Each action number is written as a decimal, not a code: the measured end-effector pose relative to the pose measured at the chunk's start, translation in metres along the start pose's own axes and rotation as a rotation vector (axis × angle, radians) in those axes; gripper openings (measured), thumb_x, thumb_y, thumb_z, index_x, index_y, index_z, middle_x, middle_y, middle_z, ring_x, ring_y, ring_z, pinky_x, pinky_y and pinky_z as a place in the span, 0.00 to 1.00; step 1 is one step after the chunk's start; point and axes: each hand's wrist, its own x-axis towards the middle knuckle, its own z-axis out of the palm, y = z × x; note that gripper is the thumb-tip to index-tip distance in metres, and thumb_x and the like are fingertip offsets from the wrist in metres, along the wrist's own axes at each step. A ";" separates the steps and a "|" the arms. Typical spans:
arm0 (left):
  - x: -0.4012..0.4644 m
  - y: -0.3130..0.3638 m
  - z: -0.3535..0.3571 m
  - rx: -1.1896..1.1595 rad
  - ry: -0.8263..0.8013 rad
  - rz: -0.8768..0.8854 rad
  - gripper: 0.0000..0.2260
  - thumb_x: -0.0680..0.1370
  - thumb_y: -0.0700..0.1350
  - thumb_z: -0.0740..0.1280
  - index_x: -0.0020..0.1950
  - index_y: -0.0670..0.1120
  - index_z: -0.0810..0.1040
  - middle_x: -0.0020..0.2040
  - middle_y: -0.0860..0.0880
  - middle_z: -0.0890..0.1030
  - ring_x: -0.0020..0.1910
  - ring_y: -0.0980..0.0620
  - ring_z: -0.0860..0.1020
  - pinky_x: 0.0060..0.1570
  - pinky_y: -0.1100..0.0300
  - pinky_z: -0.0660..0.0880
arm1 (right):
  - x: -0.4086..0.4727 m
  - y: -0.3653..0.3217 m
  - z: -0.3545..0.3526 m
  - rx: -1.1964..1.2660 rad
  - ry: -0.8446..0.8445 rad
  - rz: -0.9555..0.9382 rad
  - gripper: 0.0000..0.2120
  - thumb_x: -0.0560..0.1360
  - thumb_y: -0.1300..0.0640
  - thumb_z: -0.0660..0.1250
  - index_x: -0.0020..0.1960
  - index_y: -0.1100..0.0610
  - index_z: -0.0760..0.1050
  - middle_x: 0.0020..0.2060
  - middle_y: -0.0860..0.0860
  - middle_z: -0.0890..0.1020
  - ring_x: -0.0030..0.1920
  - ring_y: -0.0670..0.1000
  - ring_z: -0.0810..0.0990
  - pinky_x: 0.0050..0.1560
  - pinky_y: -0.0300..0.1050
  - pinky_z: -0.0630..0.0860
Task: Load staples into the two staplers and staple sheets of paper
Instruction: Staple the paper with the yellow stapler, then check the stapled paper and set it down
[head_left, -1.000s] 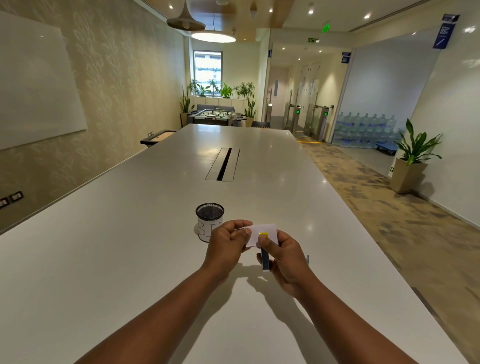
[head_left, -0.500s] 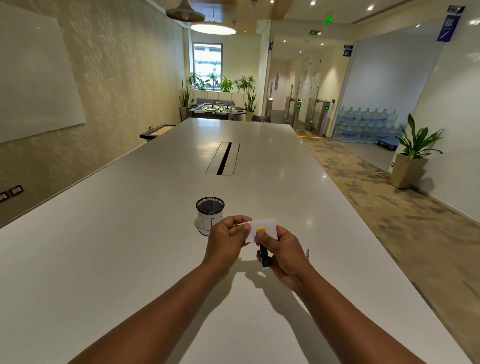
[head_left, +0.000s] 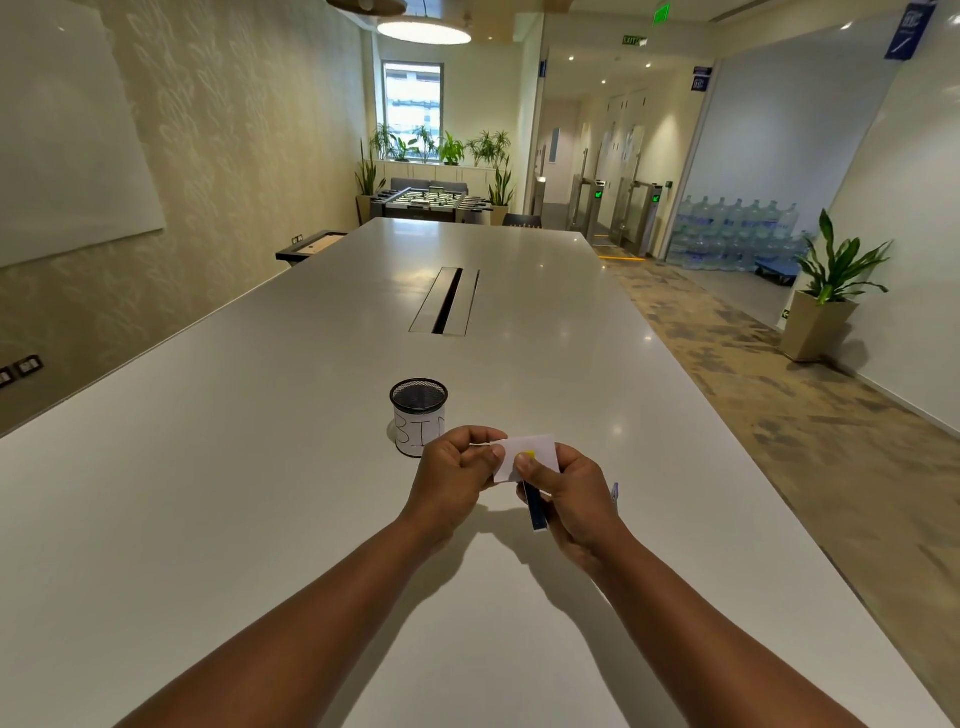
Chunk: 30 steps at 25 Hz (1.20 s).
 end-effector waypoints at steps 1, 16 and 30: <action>0.001 -0.001 0.000 -0.002 -0.008 -0.001 0.10 0.80 0.37 0.69 0.47 0.51 0.85 0.46 0.43 0.87 0.45 0.46 0.85 0.49 0.52 0.83 | 0.001 0.001 -0.001 0.000 -0.001 0.000 0.07 0.78 0.63 0.71 0.55 0.61 0.82 0.40 0.53 0.85 0.38 0.52 0.78 0.41 0.45 0.77; 0.011 -0.003 0.009 -0.249 -0.250 -0.215 0.16 0.69 0.44 0.80 0.55 0.43 0.84 0.53 0.40 0.86 0.52 0.45 0.84 0.51 0.58 0.81 | 0.004 0.004 -0.003 -0.082 0.051 -0.037 0.08 0.77 0.62 0.71 0.56 0.59 0.82 0.52 0.62 0.86 0.49 0.57 0.84 0.53 0.50 0.83; 0.020 -0.010 0.003 -0.157 -0.049 -0.361 0.12 0.85 0.47 0.62 0.55 0.41 0.80 0.54 0.41 0.86 0.53 0.46 0.85 0.52 0.53 0.83 | 0.001 0.012 -0.003 -0.212 0.014 0.026 0.11 0.75 0.53 0.75 0.53 0.58 0.83 0.41 0.51 0.86 0.40 0.48 0.83 0.44 0.43 0.78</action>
